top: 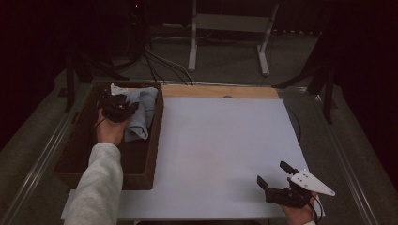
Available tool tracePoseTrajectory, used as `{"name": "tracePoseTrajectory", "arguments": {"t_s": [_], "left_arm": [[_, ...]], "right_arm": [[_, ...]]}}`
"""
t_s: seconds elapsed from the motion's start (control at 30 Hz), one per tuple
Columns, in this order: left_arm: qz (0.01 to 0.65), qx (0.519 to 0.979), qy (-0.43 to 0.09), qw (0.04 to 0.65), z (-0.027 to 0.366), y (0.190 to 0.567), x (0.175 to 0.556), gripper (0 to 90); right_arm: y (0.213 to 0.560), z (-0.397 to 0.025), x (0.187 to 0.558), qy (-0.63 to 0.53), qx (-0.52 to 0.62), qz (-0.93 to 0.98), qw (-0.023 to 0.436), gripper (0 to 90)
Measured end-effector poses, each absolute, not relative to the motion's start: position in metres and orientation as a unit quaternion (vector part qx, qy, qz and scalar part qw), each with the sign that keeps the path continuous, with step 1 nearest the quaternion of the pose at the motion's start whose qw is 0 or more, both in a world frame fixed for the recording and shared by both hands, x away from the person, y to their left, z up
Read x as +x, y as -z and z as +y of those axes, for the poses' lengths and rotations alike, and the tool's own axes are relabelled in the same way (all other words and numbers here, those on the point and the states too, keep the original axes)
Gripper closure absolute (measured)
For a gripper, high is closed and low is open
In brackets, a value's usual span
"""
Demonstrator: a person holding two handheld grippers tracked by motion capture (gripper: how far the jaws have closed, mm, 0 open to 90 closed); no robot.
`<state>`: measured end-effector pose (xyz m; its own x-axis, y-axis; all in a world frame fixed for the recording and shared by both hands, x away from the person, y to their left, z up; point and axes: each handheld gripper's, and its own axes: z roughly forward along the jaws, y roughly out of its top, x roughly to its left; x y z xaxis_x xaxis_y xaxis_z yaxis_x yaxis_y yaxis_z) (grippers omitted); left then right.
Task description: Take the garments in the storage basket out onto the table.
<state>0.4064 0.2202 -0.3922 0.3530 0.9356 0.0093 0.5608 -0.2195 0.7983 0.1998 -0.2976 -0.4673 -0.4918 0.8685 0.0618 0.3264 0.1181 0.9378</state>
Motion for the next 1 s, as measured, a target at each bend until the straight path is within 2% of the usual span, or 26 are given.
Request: {"name": "tracePoseTrajectory", "arguments": {"t_s": [0.6,1.0], "left_arm": [[0.468,0.733,-0.289,0.4,0.217,0.364,0.388,78.1],[0.436,0.739,-0.296,0.419,0.202,0.342,0.384,78.1]], "right_arm": [[0.467,-0.298,0.202,-0.51,0.42,0.702,0.264,0.0],[0.467,-0.299,0.201,-0.511,0.422,0.7,0.266,0.0]]}}
